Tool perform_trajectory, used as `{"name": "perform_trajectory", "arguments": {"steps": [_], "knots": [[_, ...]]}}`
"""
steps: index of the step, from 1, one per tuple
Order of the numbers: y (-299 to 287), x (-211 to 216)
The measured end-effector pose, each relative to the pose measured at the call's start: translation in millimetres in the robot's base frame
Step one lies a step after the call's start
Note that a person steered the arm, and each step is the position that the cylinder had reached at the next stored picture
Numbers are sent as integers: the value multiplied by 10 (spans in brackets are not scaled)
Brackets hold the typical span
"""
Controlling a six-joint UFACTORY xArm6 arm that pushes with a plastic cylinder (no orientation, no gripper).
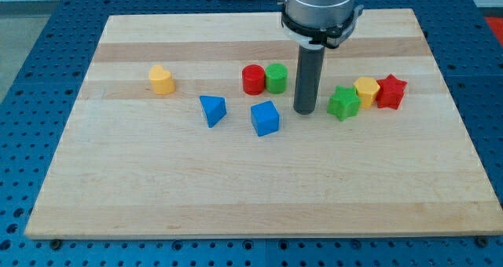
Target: Place your arm to the bottom of the blue cube
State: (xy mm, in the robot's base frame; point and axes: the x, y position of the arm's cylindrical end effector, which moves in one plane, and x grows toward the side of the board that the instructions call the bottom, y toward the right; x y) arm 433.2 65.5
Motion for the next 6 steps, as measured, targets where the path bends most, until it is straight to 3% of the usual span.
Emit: {"name": "perform_trajectory", "arguments": {"steps": [3,6], "knots": [[442,270],[-126,518]]}}
